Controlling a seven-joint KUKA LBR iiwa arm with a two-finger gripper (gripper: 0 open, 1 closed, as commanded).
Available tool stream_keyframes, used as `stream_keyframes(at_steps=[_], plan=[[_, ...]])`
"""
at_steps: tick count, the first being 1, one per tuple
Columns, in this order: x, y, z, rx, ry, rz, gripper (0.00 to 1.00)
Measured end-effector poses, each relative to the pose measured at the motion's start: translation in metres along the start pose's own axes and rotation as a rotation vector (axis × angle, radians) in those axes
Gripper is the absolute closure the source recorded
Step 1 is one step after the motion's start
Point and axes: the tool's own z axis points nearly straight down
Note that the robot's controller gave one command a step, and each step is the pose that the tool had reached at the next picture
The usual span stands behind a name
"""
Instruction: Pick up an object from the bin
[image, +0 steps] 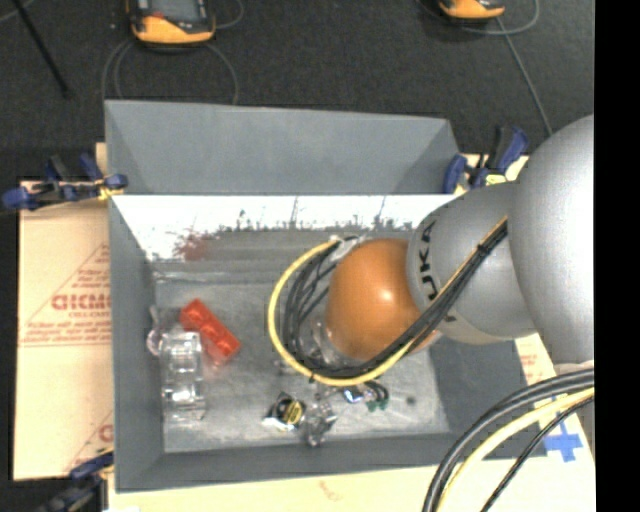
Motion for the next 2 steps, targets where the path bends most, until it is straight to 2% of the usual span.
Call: stream_keyframes(at_steps=[1,2], plan=[[-0.0005,0.0219,0.0004,0.004,-0.003,0.073,0.00],[-0.0017,0.0225,-0.0007,0.003,-0.007,0.074,1.00]])
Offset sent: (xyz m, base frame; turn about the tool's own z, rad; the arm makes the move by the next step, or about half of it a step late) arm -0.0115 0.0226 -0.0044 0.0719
